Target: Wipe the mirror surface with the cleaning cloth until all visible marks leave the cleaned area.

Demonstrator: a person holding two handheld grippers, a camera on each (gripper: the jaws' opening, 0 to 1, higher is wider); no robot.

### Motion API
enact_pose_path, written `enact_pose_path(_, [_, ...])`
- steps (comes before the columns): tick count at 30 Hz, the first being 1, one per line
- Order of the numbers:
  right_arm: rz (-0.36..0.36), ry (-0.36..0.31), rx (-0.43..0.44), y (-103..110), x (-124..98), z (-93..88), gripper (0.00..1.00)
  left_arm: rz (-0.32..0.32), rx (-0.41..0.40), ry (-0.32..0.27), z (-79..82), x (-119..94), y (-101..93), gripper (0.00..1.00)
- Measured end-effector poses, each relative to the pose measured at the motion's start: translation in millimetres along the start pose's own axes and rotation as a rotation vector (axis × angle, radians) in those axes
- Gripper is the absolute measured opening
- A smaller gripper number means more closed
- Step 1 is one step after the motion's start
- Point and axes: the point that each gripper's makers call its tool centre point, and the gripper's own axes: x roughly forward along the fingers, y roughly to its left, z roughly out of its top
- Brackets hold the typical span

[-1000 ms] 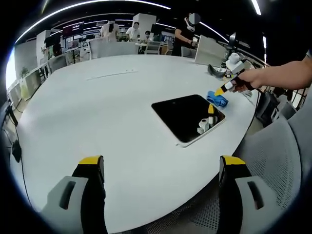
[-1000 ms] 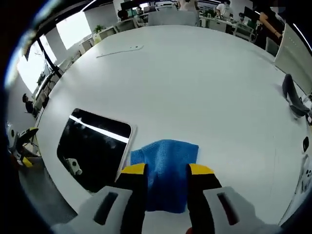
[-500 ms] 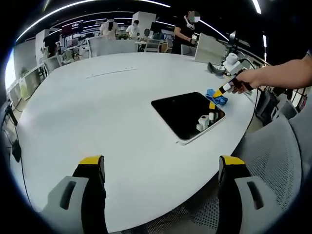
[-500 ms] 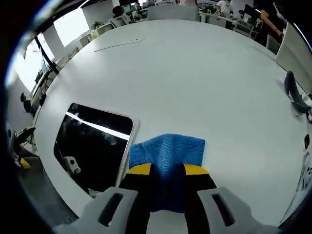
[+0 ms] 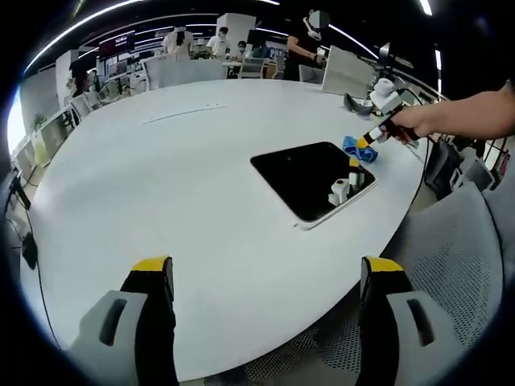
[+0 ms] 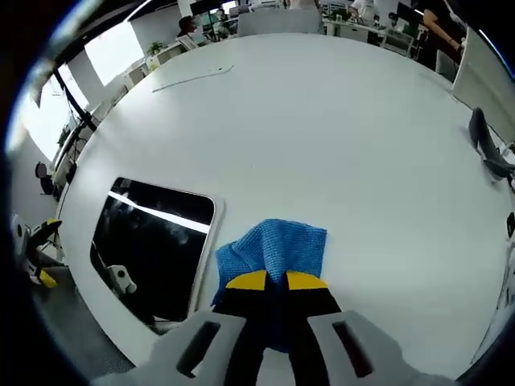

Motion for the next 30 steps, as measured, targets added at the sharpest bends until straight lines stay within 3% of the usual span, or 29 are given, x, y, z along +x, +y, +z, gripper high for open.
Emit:
enact_pose_path(2, [0.013, 0.011, -0.016, 2, 0, -0.6, 0.01, 0.012, 0.0, 0.008, -2.4, 0, 3.3, 0.94])
enact_pose_path(3, [0.022, 0.019, -0.064, 2, 0, -0.6, 0.01, 0.019, 0.001, 0.008, -2.6, 0, 5.0, 0.95])
enact_pose_path(6, [0.016, 0.018, -0.055, 2, 1, 1.3, 0.01, 0.022, -0.001, -0.003, -1.4, 0, 6.6, 0.97])
enact_pose_path(9, [0.027, 0.017, -0.109, 3, 0, 1.5, 0.01, 0.025, -0.005, -0.023, 1.1, -1, 7.3, 0.99])
enact_pose_path(14, [0.013, 0.012, -0.019, -7, -16, 11.0, 0.0, 0.019, -0.014, -0.057, 5.0, -2, 9.5, 0.99])
enact_pose_path(18, [0.04, 0.003, -0.015, -3, -31, 21.3, 0.0, 0.014, 0.006, -0.108, 15.3, -3, 6.7, 0.99])
enact_pose_path(22, [0.048, -0.013, 0.023, 1, -45, 32.9, 0.0, 0.003, -0.002, -0.103, 14.5, -3, 4.4, 0.99])
enact_pose_path(24, [0.053, 0.016, -0.013, 9, -50, 31.3, 0.0, -0.006, 0.001, -0.104, 15.1, -2, 2.2, 0.99])
enact_pose_path(26, [0.024, -0.014, -0.04, 6, -52, 40.8, 0.0, -0.013, -0.006, -0.106, 15.5, -3, 0.3, 0.99])
enact_pose_path(30, [0.049, -0.014, 0.086, 13, -54, 41.8, 0.0, 0.017, -0.002, -0.139, 21.3, -8, 6.2, 0.99])
